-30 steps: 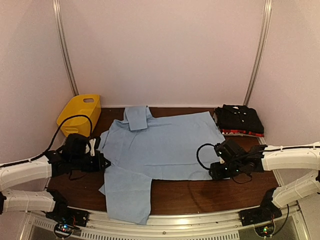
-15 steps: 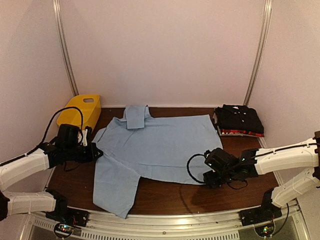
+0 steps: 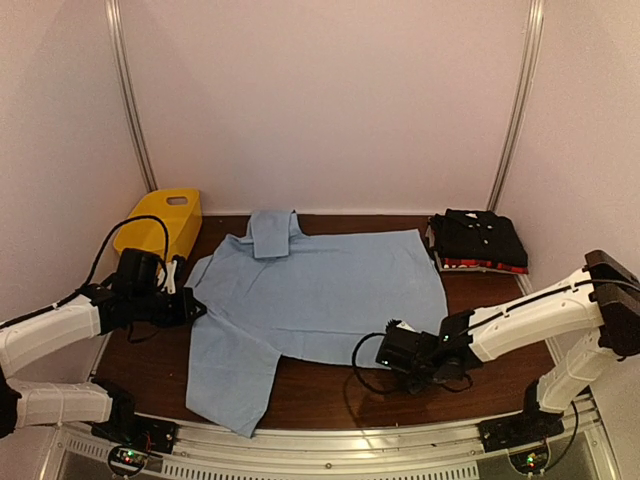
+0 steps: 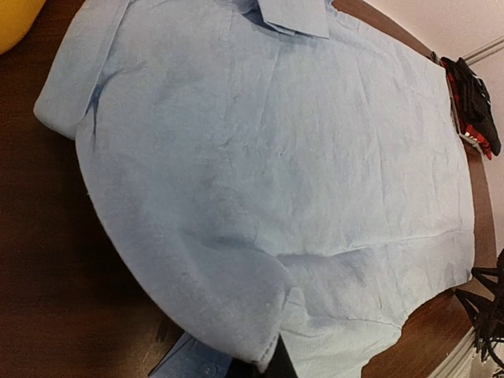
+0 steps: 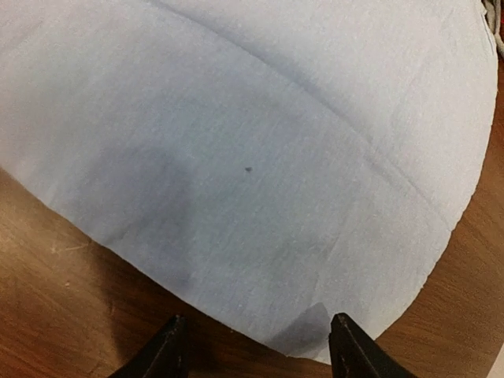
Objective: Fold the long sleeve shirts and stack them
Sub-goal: Pick up the corner of the shirt from the center of the board.
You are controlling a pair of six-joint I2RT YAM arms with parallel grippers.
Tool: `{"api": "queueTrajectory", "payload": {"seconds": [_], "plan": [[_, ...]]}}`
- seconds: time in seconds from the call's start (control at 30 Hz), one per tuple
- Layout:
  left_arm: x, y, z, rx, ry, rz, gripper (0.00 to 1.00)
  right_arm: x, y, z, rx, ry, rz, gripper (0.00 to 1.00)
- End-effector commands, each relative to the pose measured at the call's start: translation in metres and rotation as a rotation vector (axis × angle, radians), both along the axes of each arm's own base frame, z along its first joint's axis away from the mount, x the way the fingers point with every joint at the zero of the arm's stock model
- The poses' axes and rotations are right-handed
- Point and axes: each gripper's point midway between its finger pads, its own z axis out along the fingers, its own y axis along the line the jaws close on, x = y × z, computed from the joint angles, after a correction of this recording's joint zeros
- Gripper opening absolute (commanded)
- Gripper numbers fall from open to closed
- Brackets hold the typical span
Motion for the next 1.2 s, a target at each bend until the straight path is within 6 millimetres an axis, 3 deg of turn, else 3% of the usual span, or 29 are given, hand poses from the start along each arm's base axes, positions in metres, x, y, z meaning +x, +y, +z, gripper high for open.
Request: {"api": "queueTrajectory", "payload": {"seconds": [0.0, 0.3, 0.5, 0.97, 1.17], "plan": [[0.008, -0.004, 0.013, -0.02, -0.049, -0.02, 0.0, 0.005, -0.023, -0.003, -0.167, -0.06, -0.056, 0.6], [0.008, -0.005, 0.013, -0.024, -0.048, -0.023, 0.0, 0.001, -0.045, -0.012, -0.312, -0.074, -0.098, 0.54], [0.008, -0.005, 0.013, -0.025, -0.05, -0.025, 0.0, -0.001, -0.052, -0.01, -0.313, -0.081, -0.136, 0.48], [0.004, -0.007, 0.013, -0.047, -0.047, -0.031, 0.0, 0.012, -0.042, 0.002, -0.285, -0.128, -0.14, 0.05], [0.003, -0.009, 0.01, -0.058, -0.039, -0.038, 0.0, 0.014, -0.038, 0.016, -0.258, -0.145, -0.143, 0.0]]}}
